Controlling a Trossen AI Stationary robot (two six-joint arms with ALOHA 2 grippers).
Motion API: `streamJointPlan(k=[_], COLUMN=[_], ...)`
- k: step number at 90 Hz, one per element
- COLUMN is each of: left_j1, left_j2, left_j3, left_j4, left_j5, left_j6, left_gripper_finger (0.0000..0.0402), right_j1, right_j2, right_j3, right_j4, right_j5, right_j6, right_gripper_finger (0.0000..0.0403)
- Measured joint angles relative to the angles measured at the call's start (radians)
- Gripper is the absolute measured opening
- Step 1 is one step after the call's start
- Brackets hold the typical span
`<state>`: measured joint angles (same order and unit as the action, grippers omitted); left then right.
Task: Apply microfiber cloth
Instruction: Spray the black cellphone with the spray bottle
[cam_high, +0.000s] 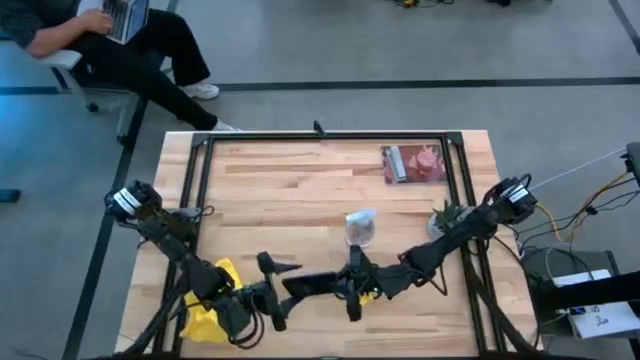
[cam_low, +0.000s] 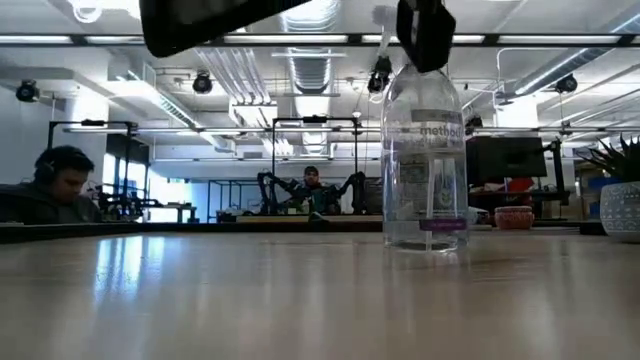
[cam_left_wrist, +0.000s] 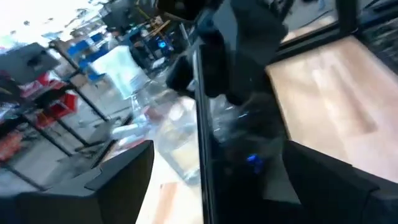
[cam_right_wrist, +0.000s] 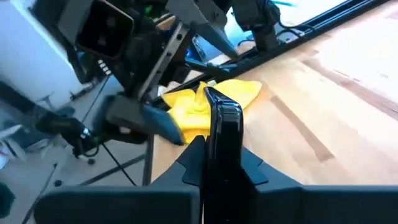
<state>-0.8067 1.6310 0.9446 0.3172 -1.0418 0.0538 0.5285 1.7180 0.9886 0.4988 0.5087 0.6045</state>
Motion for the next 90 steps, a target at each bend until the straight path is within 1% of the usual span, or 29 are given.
streamJointPlan(k=[5, 11, 18, 23, 27, 32, 38, 46, 52, 60, 67, 72, 79, 90], left_j1=[-0.001, 0.003, 0.012, 0.026, 0.049, 0.091, 0.133, 0.170, 0.187, 0.190, 0.171, 0.147, 0.120, 0.108], left_j2=[-0.008, -0.026, -0.062, -0.096, -0.131, -0.172, -0.204, -0.213, -0.213, -0.212, -0.217, -0.228, -0.235, -0.234], left_j3=[0.020, 0.045, 0.068, 0.079, 0.087, 0.090, 0.070, 0.030, 0.008, -0.027, -0.065, -0.104, -0.172, -0.301], left_j4=[-0.038, -0.129, -0.251, -0.323, -0.398, -0.481, -0.509, -0.490, -0.471, -0.464, -0.442, -0.363, -0.210, 0.089], left_j5=[0.042, 0.087, 0.129, 0.164, 0.222, 0.325, 0.422, 0.533, 0.586, 0.586, 0.548, 0.503, 0.460, 0.445], left_j6=[-0.030, -0.094, -0.208, -0.319, -0.436, -0.580, -0.638, -0.642, -0.628, -0.586, -0.580, -0.551, -0.465, -0.345], left_gripper_finger=[0.0341, 0.0343, 0.0344, 0.0344, 0.0345, 0.0345, 0.0345, 0.0345, 0.0345, 0.0345, 0.0338, 0.0328, 0.0312, 0.0286], right_j1=[0.004, 0.012, 0.024, 0.030, 0.033, 0.034, 0.034, 0.034, 0.034, 0.034, 0.034, 0.031, 0.026, 0.021], right_j2=[0.000, -0.004, -0.007, -0.008, -0.008, -0.004, -0.003, -0.002, -0.002, -0.002, -0.002, -0.002, -0.002, -0.003], right_j3=[0.000, 0.000, 0.000, 0.000, 0.000, 0.000, 0.000, 0.000, 0.000, 0.000, 0.000, 0.001, 0.006, 0.006], right_j4=[0.001, 0.000, -0.006, -0.014, -0.016, -0.013, -0.015, -0.015, -0.015, -0.015, -0.013, -0.014, -0.001, 0.016], right_j5=[0.007, 0.011, 0.006, 0.002, 0.003, 0.007, 0.008, 0.007, 0.007, 0.007, 0.008, 0.008, 0.007, 0.012], right_j6=[-0.027, -0.074, -0.143, -0.208, -0.271, -0.331, -0.391, -0.438, -0.462, -0.475, -0.475, -0.475, -0.473, -0.468], right_gripper_finger=[0.0008, 0.0007, 0.0007, 0.0007, 0.0007, 0.0007, 0.0007, 0.0007, 0.0007, 0.0007, 0.0006, 0.0006, 0.0006, 0.0006])
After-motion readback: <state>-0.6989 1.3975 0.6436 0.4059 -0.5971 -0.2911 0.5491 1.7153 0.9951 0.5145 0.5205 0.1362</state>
